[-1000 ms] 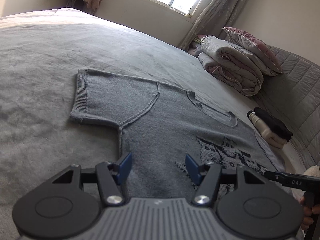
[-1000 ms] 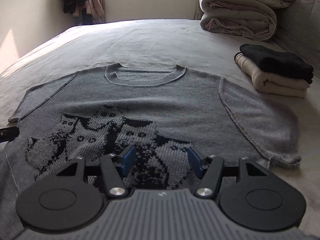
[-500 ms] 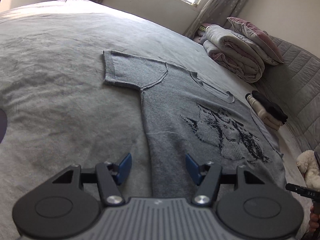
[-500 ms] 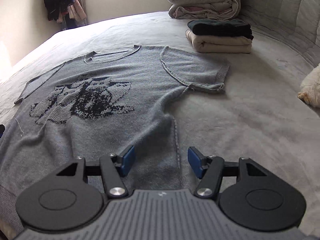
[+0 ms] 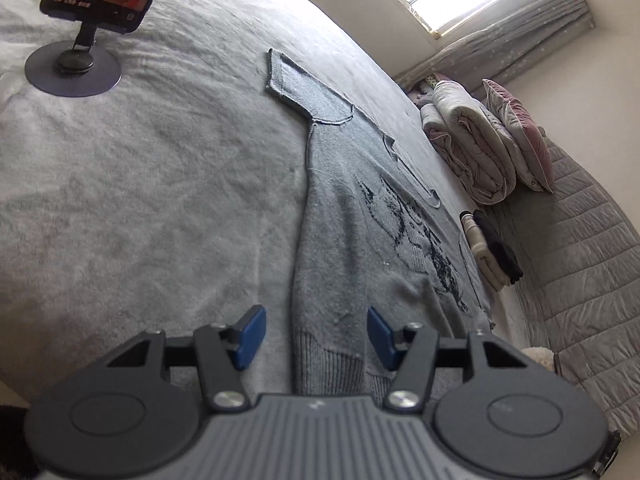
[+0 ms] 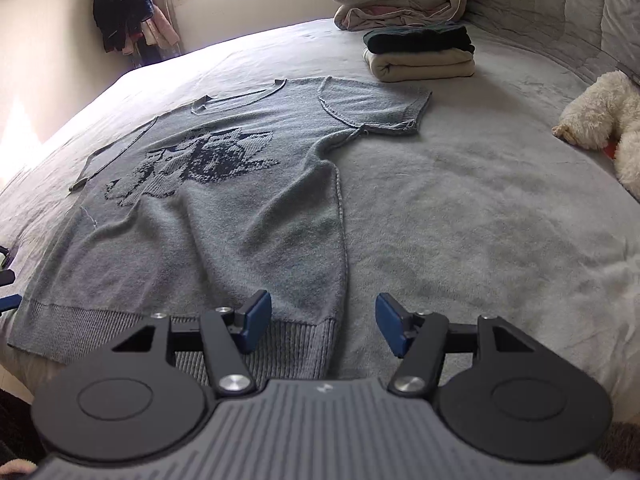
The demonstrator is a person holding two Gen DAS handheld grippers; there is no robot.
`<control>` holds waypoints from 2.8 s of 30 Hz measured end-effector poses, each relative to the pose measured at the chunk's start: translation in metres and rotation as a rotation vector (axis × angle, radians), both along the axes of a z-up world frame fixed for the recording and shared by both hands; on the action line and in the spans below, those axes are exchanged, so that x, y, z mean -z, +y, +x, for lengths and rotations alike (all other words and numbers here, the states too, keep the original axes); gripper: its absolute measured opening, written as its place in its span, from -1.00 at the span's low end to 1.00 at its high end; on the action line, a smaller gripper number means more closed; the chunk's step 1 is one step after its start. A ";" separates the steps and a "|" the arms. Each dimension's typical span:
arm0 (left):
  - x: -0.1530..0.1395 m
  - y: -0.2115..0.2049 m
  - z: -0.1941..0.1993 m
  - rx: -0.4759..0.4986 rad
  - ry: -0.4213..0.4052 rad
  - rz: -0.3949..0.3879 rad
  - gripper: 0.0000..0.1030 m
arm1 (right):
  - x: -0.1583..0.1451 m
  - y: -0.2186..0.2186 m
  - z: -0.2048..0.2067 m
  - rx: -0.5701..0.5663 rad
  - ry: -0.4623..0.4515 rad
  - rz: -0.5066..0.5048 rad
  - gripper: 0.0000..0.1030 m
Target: Fold clothes
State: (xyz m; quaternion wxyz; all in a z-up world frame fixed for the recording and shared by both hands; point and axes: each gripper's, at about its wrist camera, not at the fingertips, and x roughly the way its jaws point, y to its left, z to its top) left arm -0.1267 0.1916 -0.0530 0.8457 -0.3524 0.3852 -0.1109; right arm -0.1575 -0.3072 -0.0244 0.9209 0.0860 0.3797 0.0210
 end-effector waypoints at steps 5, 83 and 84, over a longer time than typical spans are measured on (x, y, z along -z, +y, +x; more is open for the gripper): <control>0.006 0.000 -0.025 -0.046 -0.006 -0.064 0.04 | 0.002 -0.010 -0.018 0.056 -0.006 0.045 0.20; -0.024 -0.325 0.021 0.656 -0.238 0.285 -0.21 | 0.060 -0.134 0.190 0.101 0.021 0.809 -0.69; -0.024 -0.331 0.021 0.665 -0.235 0.285 -0.21 | 0.061 -0.135 0.190 0.110 0.024 0.808 -0.91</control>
